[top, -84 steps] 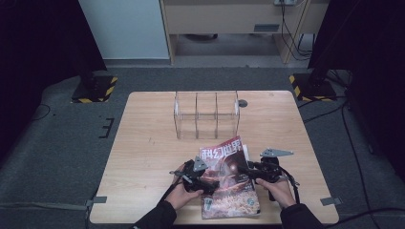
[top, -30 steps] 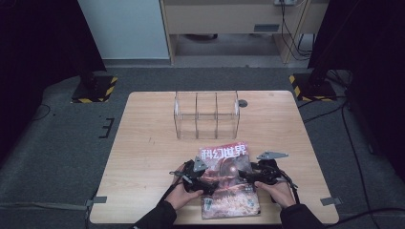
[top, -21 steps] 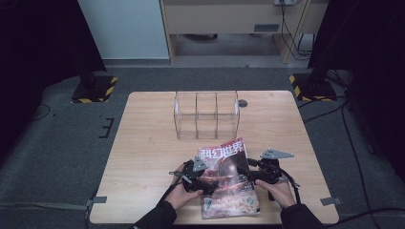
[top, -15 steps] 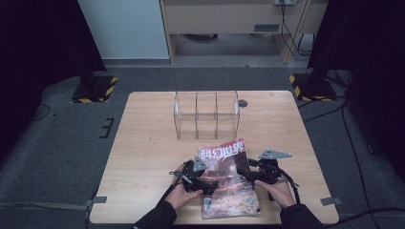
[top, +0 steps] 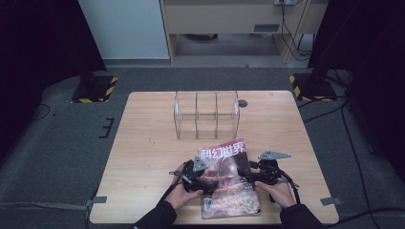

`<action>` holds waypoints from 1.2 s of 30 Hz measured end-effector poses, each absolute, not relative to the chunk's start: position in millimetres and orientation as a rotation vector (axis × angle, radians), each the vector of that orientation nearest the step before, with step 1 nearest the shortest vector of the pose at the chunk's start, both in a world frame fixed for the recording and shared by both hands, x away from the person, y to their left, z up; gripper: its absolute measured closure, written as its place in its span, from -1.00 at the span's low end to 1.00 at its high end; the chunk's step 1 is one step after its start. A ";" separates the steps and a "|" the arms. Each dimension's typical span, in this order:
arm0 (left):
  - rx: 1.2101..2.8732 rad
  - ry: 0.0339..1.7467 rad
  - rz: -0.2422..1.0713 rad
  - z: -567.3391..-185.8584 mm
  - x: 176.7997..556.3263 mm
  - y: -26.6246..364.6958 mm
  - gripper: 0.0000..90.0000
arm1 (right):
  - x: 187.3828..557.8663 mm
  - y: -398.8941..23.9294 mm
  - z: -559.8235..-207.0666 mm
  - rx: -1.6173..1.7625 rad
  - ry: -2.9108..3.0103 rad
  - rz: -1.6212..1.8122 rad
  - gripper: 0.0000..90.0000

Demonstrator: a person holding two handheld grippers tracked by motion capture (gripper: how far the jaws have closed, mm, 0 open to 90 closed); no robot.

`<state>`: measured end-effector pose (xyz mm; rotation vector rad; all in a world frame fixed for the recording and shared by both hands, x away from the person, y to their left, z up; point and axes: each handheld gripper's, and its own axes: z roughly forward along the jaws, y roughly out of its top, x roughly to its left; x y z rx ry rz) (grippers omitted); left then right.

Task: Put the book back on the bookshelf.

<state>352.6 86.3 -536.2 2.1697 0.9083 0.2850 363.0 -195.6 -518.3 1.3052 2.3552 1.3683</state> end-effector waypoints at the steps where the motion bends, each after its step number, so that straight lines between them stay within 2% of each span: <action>1: 2.169 0.909 0.285 -536.2 352.6 86.2 -0.97 | 363.1 -196.3 -519.7 1.325 2.370 1.355 -0.16; 8: 2.170 0.908 0.285 -536.2 352.7 86.2 -0.97 | 365.4 -194.6 -524.9 1.351 2.414 1.281 -0.22; 15: 2.170 0.908 0.285 -536.2 352.6 86.2 -0.97 | 362.5 -187.0 -514.6 1.232 2.341 1.478 -0.21; 19: 2.169 0.909 0.285 -536.2 352.6 86.2 -0.97 | 364.5 -184.8 -522.2 1.274 2.393 1.299 -0.21; 26: 2.170 0.908 0.285 -536.2 352.6 86.3 -0.97 | 365.6 -188.0 -522.3 1.315 2.412 1.333 0.02; 31: 2.170 0.908 0.285 -536.1 352.7 86.3 -0.97 | 367.6 -181.3 -526.9 1.273 2.452 1.321 0.06; 33: 2.170 0.907 0.283 -536.1 352.8 86.5 -0.97 | 369.1 -182.5 -528.6 1.290 2.457 1.303 0.18; 34: 2.168 0.908 0.282 -536.1 352.8 86.6 -0.97 | 370.6 -185.3 -527.8 1.320 2.448 1.325 0.32; 36: 2.165 0.908 0.281 -536.1 352.9 87.1 -0.97 | 370.8 -186.2 -527.0 1.331 2.438 1.330 0.38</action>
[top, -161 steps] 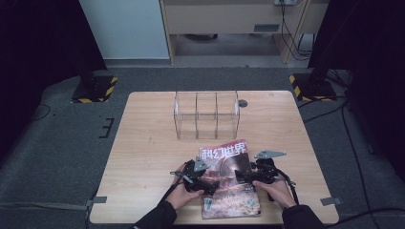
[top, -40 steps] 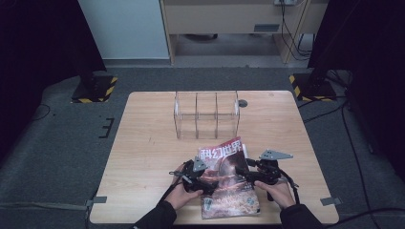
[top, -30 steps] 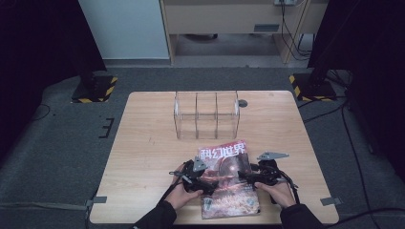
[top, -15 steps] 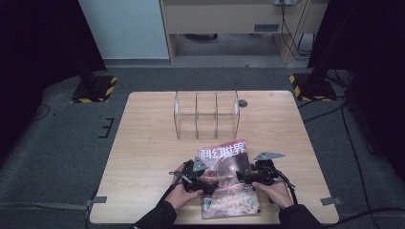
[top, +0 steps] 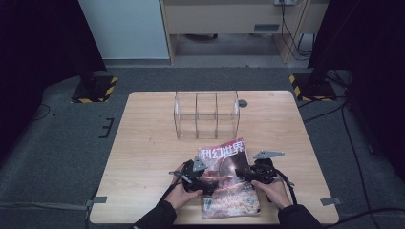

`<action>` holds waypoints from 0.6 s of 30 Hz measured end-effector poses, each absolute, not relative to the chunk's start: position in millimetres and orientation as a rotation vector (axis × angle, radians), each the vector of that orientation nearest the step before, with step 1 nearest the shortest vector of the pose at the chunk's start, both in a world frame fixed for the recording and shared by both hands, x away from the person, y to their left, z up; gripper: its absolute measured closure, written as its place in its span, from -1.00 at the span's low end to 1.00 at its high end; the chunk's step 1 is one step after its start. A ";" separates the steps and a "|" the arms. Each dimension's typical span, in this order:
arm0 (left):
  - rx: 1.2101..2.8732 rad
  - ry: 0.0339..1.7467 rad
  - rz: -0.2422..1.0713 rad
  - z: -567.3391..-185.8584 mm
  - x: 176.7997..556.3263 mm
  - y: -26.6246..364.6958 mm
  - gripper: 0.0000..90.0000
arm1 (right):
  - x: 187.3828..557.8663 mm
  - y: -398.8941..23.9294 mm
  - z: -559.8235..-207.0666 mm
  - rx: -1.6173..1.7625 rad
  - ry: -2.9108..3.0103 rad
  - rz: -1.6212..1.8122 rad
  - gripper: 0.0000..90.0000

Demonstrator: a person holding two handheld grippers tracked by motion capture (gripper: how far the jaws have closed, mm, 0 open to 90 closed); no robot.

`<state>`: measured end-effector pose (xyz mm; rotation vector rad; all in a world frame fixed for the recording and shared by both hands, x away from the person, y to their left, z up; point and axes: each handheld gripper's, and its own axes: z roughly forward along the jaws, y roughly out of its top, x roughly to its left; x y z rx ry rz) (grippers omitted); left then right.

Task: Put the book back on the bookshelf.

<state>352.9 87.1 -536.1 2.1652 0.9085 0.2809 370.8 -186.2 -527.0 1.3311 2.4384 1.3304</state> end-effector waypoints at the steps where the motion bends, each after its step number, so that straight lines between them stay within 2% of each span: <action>1: 2.164 0.909 0.281 -536.0 352.9 87.5 -0.96 | 370.8 -186.7 -526.4 1.342 2.434 1.334 0.45; 6: 2.141 0.924 0.286 -534.7 353.5 93.2 -0.78 | 372.6 -191.2 -521.9 1.404 2.420 1.391 0.78; 8: 2.130 0.941 0.289 -534.0 354.5 95.2 -0.69 | 372.1 -192.6 -518.7 1.407 2.414 1.432 0.83; 18: 2.065 0.984 0.273 -530.9 356.4 100.4 -0.59 | 367.1 -193.3 -502.0 1.309 2.393 1.577 0.93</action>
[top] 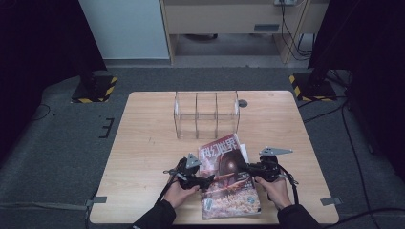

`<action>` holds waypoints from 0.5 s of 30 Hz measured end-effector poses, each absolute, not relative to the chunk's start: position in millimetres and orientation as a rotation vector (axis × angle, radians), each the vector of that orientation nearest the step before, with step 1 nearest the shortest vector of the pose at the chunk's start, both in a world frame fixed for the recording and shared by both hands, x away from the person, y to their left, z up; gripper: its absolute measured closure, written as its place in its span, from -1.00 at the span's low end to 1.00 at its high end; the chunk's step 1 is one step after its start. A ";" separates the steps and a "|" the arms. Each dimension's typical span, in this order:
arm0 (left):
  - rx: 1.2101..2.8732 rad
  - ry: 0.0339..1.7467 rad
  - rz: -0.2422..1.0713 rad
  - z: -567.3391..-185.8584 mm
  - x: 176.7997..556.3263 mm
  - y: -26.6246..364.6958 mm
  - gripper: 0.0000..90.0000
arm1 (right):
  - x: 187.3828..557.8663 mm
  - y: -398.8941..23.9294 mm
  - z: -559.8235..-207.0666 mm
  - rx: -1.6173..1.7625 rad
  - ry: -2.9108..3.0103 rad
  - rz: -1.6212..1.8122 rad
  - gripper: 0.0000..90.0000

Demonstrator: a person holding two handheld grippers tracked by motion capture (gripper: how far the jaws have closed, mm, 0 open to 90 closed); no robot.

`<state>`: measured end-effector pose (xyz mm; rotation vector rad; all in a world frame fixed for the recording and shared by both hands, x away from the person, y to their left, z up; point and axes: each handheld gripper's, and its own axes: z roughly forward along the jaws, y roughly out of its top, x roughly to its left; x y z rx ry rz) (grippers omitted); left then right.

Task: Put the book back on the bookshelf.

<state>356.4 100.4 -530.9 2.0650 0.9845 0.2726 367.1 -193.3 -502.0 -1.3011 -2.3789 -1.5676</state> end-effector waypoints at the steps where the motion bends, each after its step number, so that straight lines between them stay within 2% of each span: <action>1: 2.067 0.985 0.271 -531.2 356.4 100.4 -0.59 | 366.7 -193.8 -501.0 -1.290 -2.380 -1.581 0.93; 6: 2.048 0.983 0.245 -532.0 357.0 100.9 -0.66 | 365.1 -197.2 -492.6 -1.246 -2.373 -1.647 0.94; 11: 2.010 0.987 0.143 -535.1 357.4 100.5 -0.70 | 363.6 -201.5 -487.4 -1.213 -2.355 -1.726 0.94; 15: 2.017 0.971 0.145 -535.4 356.9 99.7 -0.73 | 363.6 -201.7 -487.3 -1.212 -2.348 -1.730 0.93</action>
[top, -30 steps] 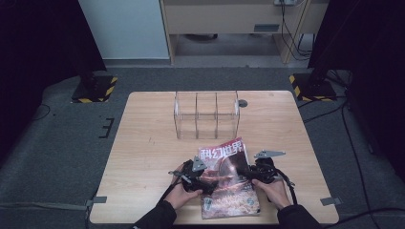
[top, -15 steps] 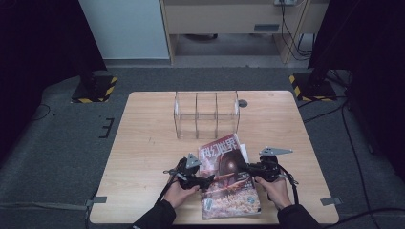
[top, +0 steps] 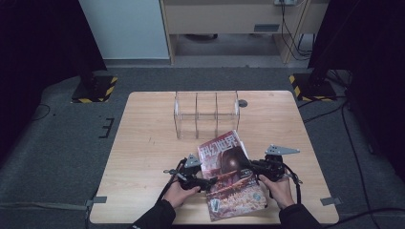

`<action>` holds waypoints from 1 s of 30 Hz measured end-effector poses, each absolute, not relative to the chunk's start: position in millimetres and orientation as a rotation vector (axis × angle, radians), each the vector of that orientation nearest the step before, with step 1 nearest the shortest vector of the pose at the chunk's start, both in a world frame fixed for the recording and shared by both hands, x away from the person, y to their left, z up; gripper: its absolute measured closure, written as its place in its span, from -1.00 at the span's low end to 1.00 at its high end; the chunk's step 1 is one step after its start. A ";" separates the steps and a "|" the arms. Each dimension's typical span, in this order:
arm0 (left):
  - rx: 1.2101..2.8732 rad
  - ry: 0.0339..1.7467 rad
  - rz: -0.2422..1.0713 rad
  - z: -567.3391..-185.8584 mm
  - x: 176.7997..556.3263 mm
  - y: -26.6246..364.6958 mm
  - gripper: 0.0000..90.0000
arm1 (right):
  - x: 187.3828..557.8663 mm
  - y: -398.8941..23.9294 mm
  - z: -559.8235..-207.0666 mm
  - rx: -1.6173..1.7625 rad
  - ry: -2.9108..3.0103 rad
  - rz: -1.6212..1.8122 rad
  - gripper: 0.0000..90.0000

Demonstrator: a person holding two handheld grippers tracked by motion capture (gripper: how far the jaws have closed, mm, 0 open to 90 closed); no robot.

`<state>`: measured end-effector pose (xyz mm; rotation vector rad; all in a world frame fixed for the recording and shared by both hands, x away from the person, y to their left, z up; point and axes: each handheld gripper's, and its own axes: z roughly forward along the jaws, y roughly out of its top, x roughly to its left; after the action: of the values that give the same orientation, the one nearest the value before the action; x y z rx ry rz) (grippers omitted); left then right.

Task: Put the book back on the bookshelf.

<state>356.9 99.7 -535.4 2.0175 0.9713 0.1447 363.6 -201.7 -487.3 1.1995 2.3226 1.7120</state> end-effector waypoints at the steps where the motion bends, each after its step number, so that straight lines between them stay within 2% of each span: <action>1: 2.019 0.971 0.145 -535.4 357.0 100.0 -0.72 | 363.7 -201.9 -488.0 1.208 2.321 1.709 0.93; 7: 2.035 0.968 0.168 -534.1 357.1 101.4 -0.57 | 367.3 -200.3 -498.7 1.284 2.363 1.562 0.92; 14: 2.049 0.950 0.148 -532.8 355.4 99.5 -0.32 | 370.7 -195.7 -514.5 1.358 2.419 1.376 0.88; 18: 2.054 0.933 0.124 -532.5 353.3 95.9 -0.25 | 370.3 -190.8 -518.3 1.347 2.445 1.357 0.83; 23: 2.039 0.960 0.116 -532.3 354.0 96.9 -0.13 | 370.6 -186.3 -519.6 1.321 2.468 1.261 0.40; 30: 2.024 0.986 0.104 -532.2 354.6 97.8 -0.05 | 371.9 -189.1 -521.9 1.281 2.437 1.089 -0.06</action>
<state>354.6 97.8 -532.2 2.0244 0.9862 0.1045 371.9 -189.1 -521.9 1.2805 2.4375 1.0886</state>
